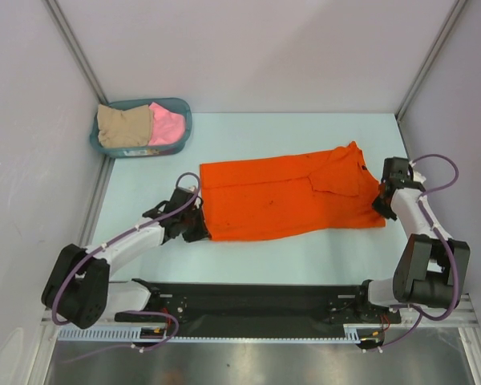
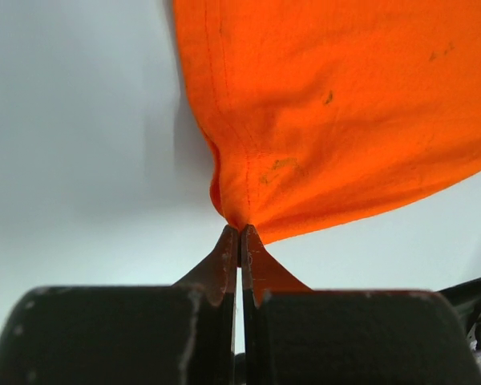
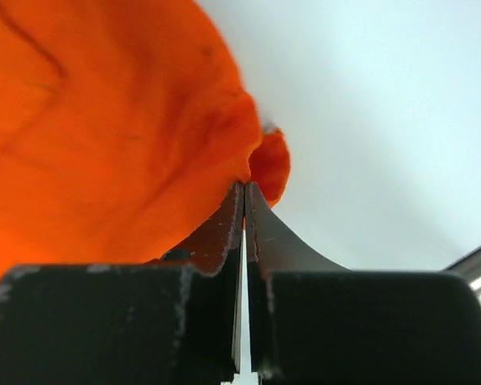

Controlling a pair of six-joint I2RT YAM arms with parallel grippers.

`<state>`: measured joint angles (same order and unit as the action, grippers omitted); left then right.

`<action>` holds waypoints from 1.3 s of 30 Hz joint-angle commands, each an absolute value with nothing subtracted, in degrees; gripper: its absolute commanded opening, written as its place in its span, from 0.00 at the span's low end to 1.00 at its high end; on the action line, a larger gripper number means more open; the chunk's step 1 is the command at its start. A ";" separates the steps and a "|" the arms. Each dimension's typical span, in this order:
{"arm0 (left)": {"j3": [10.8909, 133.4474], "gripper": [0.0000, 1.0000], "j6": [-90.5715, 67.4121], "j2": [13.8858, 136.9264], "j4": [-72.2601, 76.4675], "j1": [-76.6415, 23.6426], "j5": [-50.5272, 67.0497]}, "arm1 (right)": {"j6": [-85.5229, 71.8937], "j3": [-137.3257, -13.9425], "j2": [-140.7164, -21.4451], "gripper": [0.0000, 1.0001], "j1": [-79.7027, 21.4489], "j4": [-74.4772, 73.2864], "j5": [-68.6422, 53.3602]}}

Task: Fold and stack the t-shirts
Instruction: Fold the tshirt

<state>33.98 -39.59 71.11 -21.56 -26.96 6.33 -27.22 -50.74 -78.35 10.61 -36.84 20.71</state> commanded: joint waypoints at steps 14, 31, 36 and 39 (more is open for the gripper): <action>47.90 0.00 -38.41 83.58 -21.00 -21.36 4.04 | -23.12 -76.37 -99.04 0.00 8.26 -32.61 13.36; 60.11 0.00 -36.39 95.44 -22.59 -16.09 4.57 | -22.50 -87.45 -109.60 0.00 8.00 -33.31 12.74; 62.14 0.00 -36.65 98.17 -22.50 -15.29 5.62 | -22.41 -89.82 -111.09 0.00 7.91 -33.49 12.04; 63.36 0.00 -36.83 99.31 -22.59 -15.12 5.80 | -22.59 -90.70 -111.97 0.00 8.00 -33.75 11.87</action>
<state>60.60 -37.89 98.45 -22.22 -15.90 5.30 -23.31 -87.50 -111.20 7.99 -34.15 11.81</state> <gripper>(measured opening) 0.011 0.010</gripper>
